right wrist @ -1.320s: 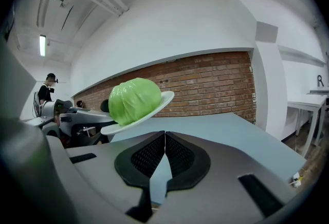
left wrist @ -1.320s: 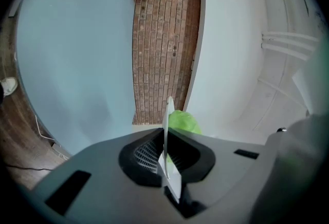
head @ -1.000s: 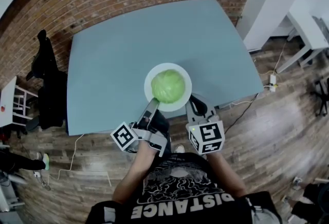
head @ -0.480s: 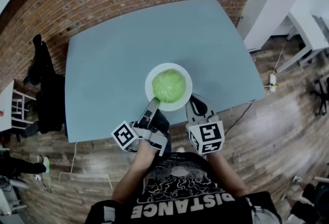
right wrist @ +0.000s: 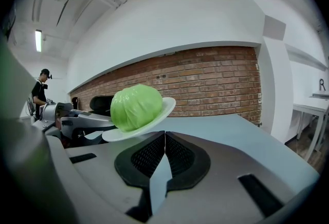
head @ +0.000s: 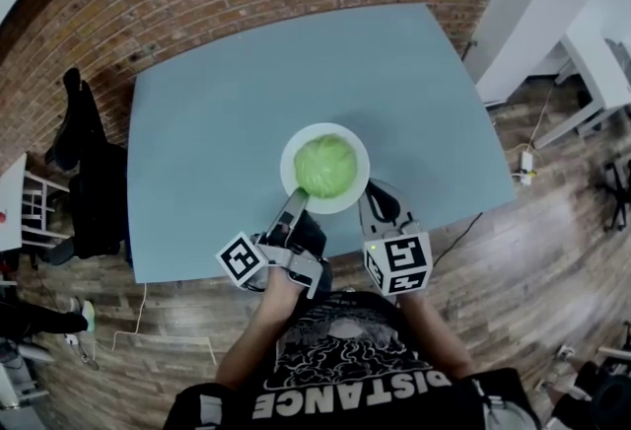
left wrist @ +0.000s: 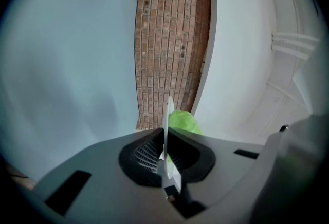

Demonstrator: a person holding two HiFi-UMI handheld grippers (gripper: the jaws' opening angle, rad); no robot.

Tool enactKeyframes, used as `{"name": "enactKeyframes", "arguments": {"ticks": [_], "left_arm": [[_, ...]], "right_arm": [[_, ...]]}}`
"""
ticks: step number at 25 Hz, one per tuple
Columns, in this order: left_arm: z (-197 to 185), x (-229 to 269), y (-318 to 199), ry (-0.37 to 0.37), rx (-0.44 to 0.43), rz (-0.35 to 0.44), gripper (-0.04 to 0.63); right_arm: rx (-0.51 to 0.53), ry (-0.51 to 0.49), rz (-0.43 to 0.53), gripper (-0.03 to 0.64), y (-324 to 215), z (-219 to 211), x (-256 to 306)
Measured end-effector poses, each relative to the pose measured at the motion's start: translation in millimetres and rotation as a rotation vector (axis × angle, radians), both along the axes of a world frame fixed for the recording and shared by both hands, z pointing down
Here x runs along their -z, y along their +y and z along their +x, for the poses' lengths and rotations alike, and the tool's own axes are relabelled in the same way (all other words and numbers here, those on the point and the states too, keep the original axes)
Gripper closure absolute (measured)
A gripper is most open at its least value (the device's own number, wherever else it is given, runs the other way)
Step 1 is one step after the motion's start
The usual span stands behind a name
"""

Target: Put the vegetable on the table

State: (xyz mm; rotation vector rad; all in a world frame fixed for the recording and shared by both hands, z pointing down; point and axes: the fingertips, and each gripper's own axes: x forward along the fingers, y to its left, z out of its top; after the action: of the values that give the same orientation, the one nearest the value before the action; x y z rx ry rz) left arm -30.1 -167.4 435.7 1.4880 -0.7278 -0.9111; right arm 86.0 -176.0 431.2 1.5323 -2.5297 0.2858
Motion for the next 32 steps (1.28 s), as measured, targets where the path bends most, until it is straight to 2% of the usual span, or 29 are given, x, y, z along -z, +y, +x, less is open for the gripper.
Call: {"name": "enactKeyframes", "arguments": {"ticks": [16,26,32], "left_arm": [[-42.4,-32.4,-42.2,-0.03,0.036,-0.056,0.581],[-68.9,-82.4,-59.1,-0.084,0.045,-0.149,0.58],[-73.4,-99.1,-67.5,-0.103,0.033,-0.175,0.58]], "right_arm": [[-0.001,0.011,-0.052,0.607,-45.7,-28.1,-22.7],[0.012,0.029,-0.082,0.607,-62.5,-48.3,-32.9],[0.026,0.038,-0.092,0.607,-69.1,-60.3,-38.4]]}}
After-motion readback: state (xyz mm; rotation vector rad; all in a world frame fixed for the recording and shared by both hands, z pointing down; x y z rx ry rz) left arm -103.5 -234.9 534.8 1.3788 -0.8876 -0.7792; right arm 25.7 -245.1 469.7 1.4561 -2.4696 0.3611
